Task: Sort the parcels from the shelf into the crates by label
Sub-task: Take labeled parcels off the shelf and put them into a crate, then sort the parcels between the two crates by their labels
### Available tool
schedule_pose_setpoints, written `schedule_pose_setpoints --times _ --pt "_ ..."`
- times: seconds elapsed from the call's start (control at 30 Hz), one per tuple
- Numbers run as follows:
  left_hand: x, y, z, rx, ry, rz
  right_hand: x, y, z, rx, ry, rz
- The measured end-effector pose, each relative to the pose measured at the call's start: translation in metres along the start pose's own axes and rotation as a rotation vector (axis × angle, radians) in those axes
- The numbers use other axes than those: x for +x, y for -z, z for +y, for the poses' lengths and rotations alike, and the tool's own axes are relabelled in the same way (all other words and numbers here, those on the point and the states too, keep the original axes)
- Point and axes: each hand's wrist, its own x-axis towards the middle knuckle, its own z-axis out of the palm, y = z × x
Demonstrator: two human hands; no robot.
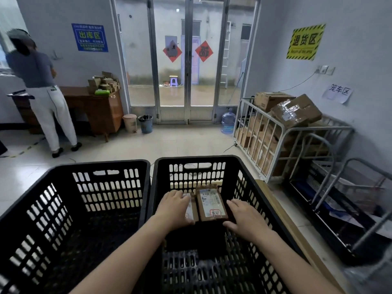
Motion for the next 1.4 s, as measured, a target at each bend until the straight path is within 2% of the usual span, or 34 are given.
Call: schedule_pose_setpoints --times 0.43,0.67,0.87,1.1,1.4 --pt "-0.092 0.028 -0.003 -0.061 -0.227 0.027 -0.122 0.019 -0.071 -0.005 -0.254 0.075" --pt "-0.141 0.039 0.023 -0.075 -0.396 0.048 -0.203 0.027 -0.100 0.013 -0.400 0.085" --pt "-0.175 0.045 0.072 -0.155 -0.557 0.093 -0.276 0.036 -0.107 -0.010 -0.534 0.141" --pt "-0.227 0.053 0.146 -0.074 -0.731 0.111 -0.376 0.048 -0.104 -0.029 -0.741 0.145" --pt "-0.319 0.072 0.238 -0.097 -0.883 0.188 -0.523 0.068 -0.114 -0.021 -0.867 0.196"
